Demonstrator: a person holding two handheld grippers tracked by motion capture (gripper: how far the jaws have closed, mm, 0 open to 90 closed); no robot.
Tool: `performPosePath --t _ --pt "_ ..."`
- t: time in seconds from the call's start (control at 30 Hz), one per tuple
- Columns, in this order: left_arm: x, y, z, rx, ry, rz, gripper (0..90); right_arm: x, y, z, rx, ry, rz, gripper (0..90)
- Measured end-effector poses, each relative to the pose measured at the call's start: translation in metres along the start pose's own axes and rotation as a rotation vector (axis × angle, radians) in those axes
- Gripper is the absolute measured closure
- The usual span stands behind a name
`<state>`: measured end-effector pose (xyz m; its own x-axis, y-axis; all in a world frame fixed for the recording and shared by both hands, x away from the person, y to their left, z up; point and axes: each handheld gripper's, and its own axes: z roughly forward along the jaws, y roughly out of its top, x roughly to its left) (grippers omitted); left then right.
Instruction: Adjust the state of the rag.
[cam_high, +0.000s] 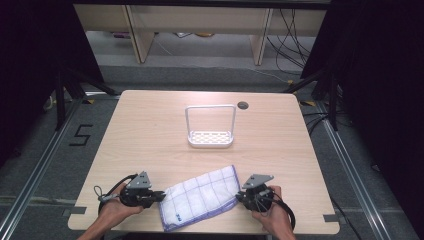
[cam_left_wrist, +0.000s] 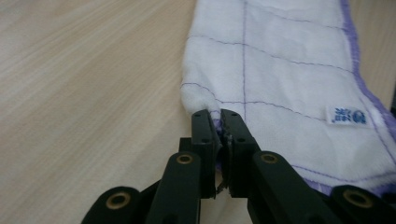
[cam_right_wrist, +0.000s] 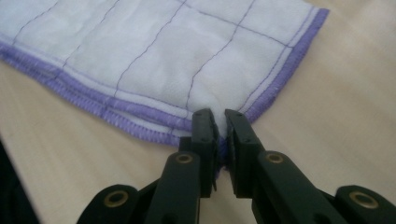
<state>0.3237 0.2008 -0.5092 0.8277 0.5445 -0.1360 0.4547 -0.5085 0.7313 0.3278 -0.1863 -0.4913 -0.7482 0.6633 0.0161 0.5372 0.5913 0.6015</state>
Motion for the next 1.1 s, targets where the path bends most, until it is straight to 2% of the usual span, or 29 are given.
performPosePath --t 0.07,0.17,0.23,0.27,0.3,0.33,0.43,0.47,0.5,0.67,0.7,0.73,0.8,0.83,0.87,0.97,1.03,1.07,1.1 --pt "-0.007 -0.003 -0.003 -0.009 -0.005 0.000 84.3 -0.010 0.009 0.006 -0.003 0.009 -0.019 83.4" --pt "-0.019 -0.008 -0.004 -0.021 -0.035 -0.018 84.3 -0.024 0.026 0.013 0.001 0.025 -0.008 83.4" --pt "-0.029 -0.008 -0.004 -0.032 -0.060 -0.008 84.2 -0.033 0.037 0.017 0.009 0.042 -0.010 83.4" --pt "-0.033 -0.008 -0.004 -0.016 -0.062 0.013 84.2 -0.036 0.043 0.020 0.009 0.037 -0.001 83.4" --pt "-0.037 -0.007 -0.003 -0.024 -0.073 0.013 84.2 -0.040 0.049 0.022 0.009 0.041 -0.019 83.4" --pt "-0.043 -0.007 -0.001 -0.028 -0.087 0.004 84.2 -0.042 0.054 0.025 0.018 0.039 -0.021 83.4" --pt "-0.050 -0.005 0.004 -0.016 -0.109 0.040 84.1 -0.046 0.069 0.036 0.018 0.045 -0.049 83.3" --pt "-0.052 -0.005 0.005 -0.016 -0.112 0.032 84.1 -0.047 0.074 0.039 0.030 0.042 -0.054 83.3" --pt "-0.052 -0.004 0.006 -0.006 -0.110 0.053 84.0 -0.048 0.077 0.042 0.031 0.040 -0.056 83.2" --pt "-0.058 -0.004 0.010 -0.015 -0.135 0.026 83.6 -0.052 0.087 0.056 0.031 0.058 -0.052 81.0" --pt "-0.058 -0.003 0.011 -0.016 -0.143 0.040 83.4 -0.053 0.089 0.059 0.033 0.057 -0.052 79.5" --pt "-0.058 -0.003 0.011 -0.004 -0.139 0.051 83.0 -0.054 0.089 0.061 0.021 0.041 -0.041 76.7" --pt "-0.062 -0.003 0.013 -0.014 -0.159 0.022 80.9 -0.059 0.091 0.063 -0.001 0.022 -0.023 68.8" --pt "-0.062 -0.003 0.013 -0.014 -0.159 0.022 77.5 -0.062 0.092 0.061 -0.005 0.030 0.007 63.7" --pt "-0.061 -0.002 0.012 -0.017 -0.171 0.013 73.4 -0.062 0.092 0.058 -0.007 0.021 0.061 58.5" --pt "-0.057 0.001 0.007 -0.045 -0.175 -0.018 59.8 -0.066 0.089 0.050 -0.016 -0.032 0.088 52.4" --pt "-0.051 0.005 0.003 -0.076 -0.152 -0.036 54.1 -0.066 0.087 0.042 -0.032 -0.030 0.109 50.5" --pt "-0.047 0.007 0.001 -0.075 -0.146 -0.042 52.0 -0.065 0.085 0.039 -0.058 -0.037 0.107 49.5" --pt "-0.047 0.007 0.001 -0.075 -0.146 -0.042 51.0 -0.065 0.085 0.039 -0.058 -0.037 0.107 49.5"
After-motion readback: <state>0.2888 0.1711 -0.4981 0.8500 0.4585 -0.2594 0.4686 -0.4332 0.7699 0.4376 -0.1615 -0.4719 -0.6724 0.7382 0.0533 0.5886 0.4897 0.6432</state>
